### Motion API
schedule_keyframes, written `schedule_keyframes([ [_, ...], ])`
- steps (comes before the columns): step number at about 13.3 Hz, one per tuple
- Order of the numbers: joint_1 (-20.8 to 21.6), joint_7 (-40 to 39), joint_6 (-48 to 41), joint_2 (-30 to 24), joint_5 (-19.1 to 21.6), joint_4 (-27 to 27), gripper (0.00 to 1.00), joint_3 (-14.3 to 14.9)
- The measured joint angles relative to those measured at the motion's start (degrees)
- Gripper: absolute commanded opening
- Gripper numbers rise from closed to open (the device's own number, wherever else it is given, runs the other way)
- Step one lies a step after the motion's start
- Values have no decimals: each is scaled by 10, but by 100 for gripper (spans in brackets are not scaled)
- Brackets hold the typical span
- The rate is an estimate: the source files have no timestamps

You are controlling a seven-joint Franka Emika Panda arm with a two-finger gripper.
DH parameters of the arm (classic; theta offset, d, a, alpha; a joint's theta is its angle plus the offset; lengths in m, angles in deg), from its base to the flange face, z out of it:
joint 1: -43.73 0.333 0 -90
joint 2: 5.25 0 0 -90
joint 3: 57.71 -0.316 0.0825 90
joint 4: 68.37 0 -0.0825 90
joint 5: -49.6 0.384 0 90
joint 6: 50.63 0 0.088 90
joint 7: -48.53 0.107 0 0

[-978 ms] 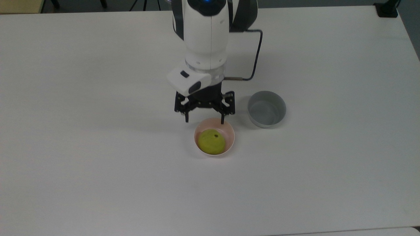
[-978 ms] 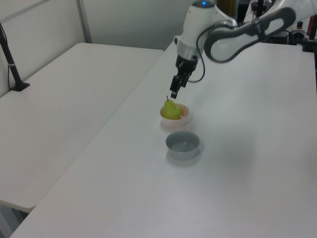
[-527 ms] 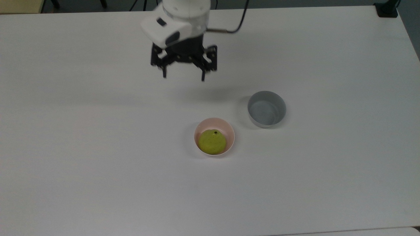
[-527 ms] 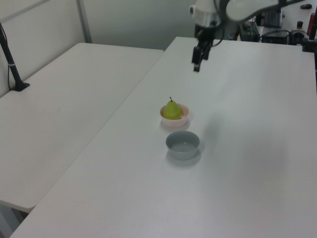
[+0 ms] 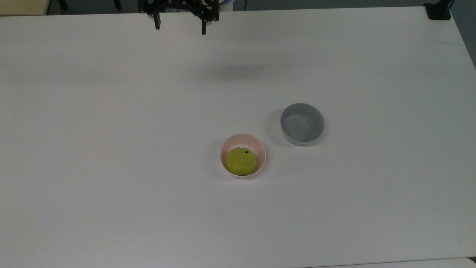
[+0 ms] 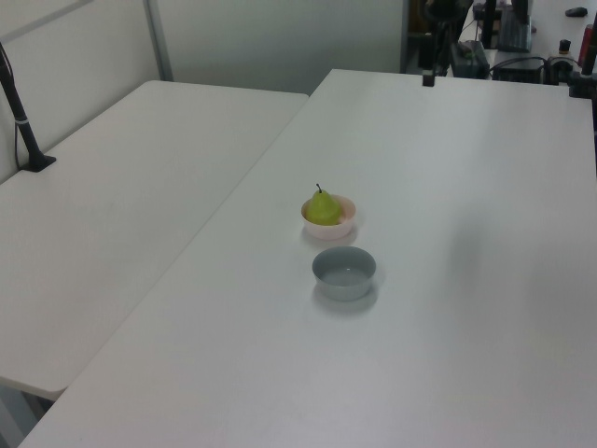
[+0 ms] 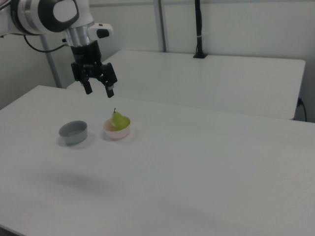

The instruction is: Place the pear in the bowl

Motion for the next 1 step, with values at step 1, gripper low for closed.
schedule_keyframes([
  [1, 0, 0, -8, -4, 0, 1, 100, 0],
])
